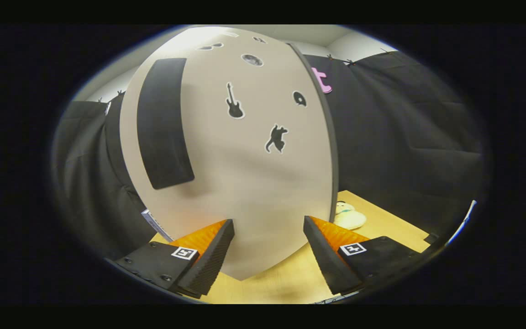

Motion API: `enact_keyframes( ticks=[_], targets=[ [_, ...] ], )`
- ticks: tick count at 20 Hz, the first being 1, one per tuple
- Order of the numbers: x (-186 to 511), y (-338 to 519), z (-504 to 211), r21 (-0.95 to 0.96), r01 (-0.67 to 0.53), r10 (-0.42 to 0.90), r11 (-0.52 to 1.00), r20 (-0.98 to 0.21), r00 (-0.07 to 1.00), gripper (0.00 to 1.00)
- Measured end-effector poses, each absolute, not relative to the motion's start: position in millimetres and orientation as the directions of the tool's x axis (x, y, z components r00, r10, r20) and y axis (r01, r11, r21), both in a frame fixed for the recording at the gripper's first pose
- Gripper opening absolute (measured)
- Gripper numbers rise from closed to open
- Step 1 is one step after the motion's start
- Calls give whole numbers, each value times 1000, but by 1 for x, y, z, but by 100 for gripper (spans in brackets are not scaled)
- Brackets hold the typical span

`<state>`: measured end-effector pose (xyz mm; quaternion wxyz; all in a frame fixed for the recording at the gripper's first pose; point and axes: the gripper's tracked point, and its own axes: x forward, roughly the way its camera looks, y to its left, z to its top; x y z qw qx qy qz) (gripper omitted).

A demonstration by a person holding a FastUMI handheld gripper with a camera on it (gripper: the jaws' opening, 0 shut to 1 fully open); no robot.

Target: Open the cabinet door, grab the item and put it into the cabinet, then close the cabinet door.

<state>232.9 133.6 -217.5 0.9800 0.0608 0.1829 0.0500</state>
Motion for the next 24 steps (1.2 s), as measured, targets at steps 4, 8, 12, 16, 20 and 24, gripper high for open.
enact_keyframes(
  ticks=[4, 8, 12, 16, 20, 24],
  targets=[
    [243, 131, -212, 101, -48, 81, 994, -354, 932, 98],
    [243, 112, -184, 107, 26, 11, 994, -332, 943, 98],
    [207, 91, -162, 128, 63, -18, 990, -323, 946, 98],
    [188, 66, -131, 80, 98, -72, 992, -277, 958, 98],
    [179, 67, -102, 42, 51, -40, 998, -225, 974, 98],
    [172, 70, -86, 38, 16, -8, 999, -194, 981, 98]
  ],
)
